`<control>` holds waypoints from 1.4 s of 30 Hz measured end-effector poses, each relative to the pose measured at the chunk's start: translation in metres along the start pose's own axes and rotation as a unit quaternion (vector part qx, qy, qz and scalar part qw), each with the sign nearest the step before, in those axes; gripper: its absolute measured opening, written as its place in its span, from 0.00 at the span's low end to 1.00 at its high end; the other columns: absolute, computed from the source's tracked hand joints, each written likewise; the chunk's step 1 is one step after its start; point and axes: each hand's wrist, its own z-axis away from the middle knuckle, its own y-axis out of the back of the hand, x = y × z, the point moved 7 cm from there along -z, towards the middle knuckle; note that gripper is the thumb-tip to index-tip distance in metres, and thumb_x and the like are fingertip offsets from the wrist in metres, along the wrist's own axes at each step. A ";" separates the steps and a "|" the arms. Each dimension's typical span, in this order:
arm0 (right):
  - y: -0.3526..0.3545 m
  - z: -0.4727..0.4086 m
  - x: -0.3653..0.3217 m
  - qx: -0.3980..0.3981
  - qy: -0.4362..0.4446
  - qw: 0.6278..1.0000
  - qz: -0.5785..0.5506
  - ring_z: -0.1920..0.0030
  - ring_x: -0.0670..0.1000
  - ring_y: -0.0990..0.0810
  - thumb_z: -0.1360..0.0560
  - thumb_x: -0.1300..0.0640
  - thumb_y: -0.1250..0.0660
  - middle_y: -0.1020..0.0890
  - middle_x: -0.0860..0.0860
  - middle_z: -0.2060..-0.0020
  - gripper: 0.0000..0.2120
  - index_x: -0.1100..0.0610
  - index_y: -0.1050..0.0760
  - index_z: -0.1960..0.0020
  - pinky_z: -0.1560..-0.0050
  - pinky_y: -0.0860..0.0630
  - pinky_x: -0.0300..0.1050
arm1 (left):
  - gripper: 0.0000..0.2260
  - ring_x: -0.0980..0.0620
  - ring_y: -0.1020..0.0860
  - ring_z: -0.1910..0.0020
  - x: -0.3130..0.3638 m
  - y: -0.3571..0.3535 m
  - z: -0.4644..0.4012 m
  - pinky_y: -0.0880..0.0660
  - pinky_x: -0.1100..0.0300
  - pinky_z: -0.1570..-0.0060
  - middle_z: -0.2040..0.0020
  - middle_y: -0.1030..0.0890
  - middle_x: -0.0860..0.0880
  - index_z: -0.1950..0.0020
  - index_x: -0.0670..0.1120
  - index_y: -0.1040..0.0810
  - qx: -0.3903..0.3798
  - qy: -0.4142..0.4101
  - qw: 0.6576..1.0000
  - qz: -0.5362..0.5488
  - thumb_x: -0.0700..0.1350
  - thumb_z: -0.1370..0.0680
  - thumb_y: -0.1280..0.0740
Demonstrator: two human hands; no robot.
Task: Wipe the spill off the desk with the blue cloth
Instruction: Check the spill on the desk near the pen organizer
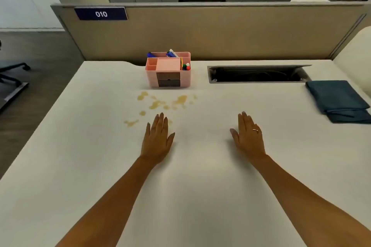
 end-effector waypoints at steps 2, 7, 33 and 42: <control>-0.014 0.013 0.006 -0.010 -0.010 1.000 -0.017 0.34 0.63 0.28 0.21 0.40 0.59 0.30 0.62 0.31 0.35 0.65 0.34 0.31 0.41 0.28 0.61 | 0.29 0.46 0.51 0.24 0.004 -0.014 0.013 0.50 0.45 0.27 0.23 0.48 0.43 0.25 0.40 0.45 -0.017 0.017 0.999 0.021 0.57 0.21 0.55; -0.033 0.039 0.016 -0.005 -0.042 0.999 -0.028 0.27 0.58 0.38 0.24 0.40 0.56 0.36 0.57 0.27 0.34 0.61 0.39 0.27 0.30 0.40 0.58 | 0.26 0.47 0.49 0.24 0.006 -0.031 0.034 0.48 0.47 0.27 0.23 0.45 0.44 0.26 0.42 0.42 -0.022 0.035 0.999 0.032 0.53 0.20 0.53; -0.016 0.002 0.002 0.066 -0.040 0.981 -0.178 0.40 0.58 0.27 0.23 0.56 0.40 0.25 0.53 0.40 0.16 0.56 0.29 0.36 0.44 0.32 0.57 | 0.17 0.45 0.21 0.45 -0.031 0.017 0.025 0.26 0.52 0.50 0.45 0.19 0.44 0.43 0.42 0.22 0.160 0.130 0.973 0.104 0.41 0.26 0.45; 0.013 -0.171 -0.073 0.079 -0.110 0.920 -0.367 0.46 0.58 0.23 0.21 0.60 0.40 0.21 0.60 0.45 0.11 0.63 0.24 0.42 0.45 0.27 0.48 | 0.19 0.41 0.23 0.41 -0.187 0.051 -0.023 0.25 0.47 0.48 0.41 0.21 0.41 0.42 0.40 0.23 0.136 0.171 0.974 0.056 0.43 0.26 0.46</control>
